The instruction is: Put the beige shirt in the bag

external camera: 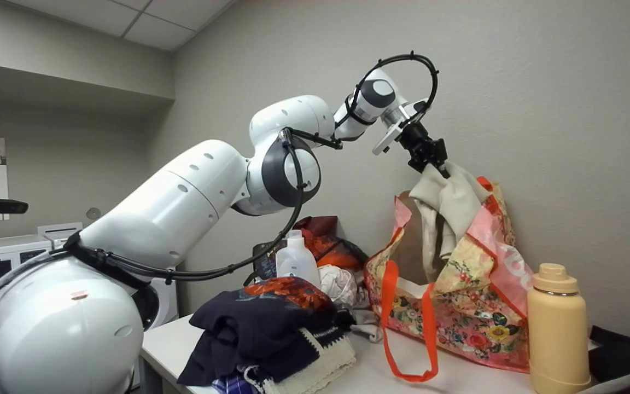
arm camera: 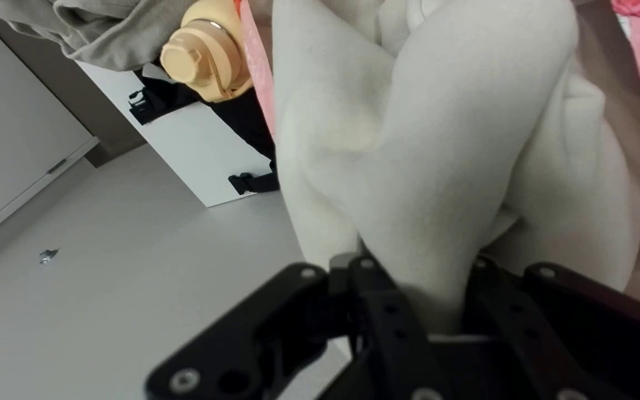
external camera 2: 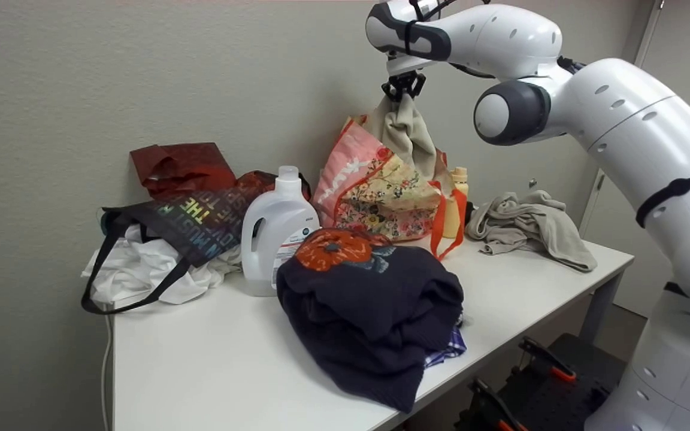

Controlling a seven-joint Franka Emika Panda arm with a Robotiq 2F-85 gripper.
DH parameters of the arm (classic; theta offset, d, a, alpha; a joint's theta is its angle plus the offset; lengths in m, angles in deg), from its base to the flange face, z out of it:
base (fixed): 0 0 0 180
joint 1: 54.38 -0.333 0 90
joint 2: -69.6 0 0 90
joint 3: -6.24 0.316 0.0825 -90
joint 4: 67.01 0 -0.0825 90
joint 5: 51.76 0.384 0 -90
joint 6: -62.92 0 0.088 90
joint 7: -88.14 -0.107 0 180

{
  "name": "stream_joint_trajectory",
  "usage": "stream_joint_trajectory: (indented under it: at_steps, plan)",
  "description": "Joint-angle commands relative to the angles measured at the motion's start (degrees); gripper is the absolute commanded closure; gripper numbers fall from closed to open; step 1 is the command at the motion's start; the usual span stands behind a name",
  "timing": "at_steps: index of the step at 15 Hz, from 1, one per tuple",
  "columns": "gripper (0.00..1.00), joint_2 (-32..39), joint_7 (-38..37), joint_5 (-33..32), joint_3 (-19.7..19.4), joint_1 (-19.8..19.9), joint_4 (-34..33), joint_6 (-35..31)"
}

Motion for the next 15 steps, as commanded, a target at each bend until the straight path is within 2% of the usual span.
stream_joint_trajectory:
  at_steps: [1,6,11,15]
  plan:
    - [0.94,1.5,2.0,1.2,1.1,-1.5,-1.2,0.5]
    - [0.94,4.2,2.6,2.3,2.6,-3.3,-1.2,0.4]
    - [0.94,5.9,-0.8,-2.1,-1.4,-4.4,-1.7,-0.3]
    - [0.94,4.3,-5.8,-4.9,-4.3,-4.4,-0.3,-2.1]
